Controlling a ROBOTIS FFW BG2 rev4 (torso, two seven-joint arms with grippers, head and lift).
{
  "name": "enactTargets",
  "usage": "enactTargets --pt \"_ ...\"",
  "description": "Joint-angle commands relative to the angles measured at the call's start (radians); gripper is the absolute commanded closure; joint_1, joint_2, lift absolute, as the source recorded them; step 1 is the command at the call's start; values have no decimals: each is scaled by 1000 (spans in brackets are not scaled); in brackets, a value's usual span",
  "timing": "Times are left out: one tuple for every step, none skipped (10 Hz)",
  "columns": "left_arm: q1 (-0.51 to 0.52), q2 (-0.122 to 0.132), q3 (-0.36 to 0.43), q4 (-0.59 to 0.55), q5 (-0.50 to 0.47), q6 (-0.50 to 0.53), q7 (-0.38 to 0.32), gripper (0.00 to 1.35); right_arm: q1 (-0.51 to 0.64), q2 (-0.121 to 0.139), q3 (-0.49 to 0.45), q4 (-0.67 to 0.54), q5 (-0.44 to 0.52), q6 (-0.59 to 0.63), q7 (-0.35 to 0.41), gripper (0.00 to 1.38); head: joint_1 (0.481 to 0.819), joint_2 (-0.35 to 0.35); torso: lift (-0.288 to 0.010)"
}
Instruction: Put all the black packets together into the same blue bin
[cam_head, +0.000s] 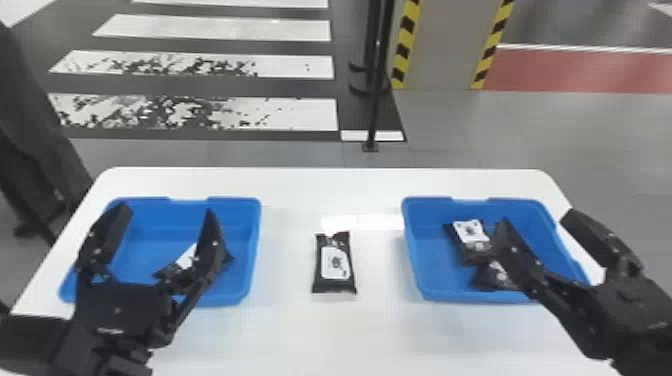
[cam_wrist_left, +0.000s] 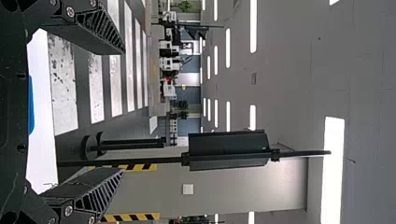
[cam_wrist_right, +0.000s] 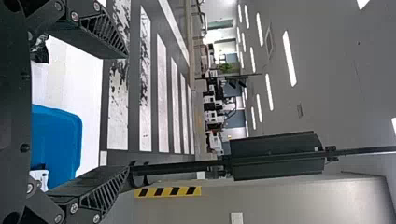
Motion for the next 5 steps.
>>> enactTargets --pt "0 -2 1 0 1 -1 0 144 0 0 0 0 -2 0 1 177 695 -44 -110" --pt "0 -2 1 0 1 -1 1 144 0 0 0 0 -2 0 1 177 695 -42 -110" --pt "2 -2 3 0 1 -1 0 144 0 0 0 0 -2 0 2 177 695 -41 -110" --pt "2 -2 5 0 1 1 0 144 0 0 0 0 -2 0 4 177 695 -41 -110" --pt "2 -5 9 0 1 1 0 144 0 -2 0 0 -2 0 5 177 695 -40 -110"
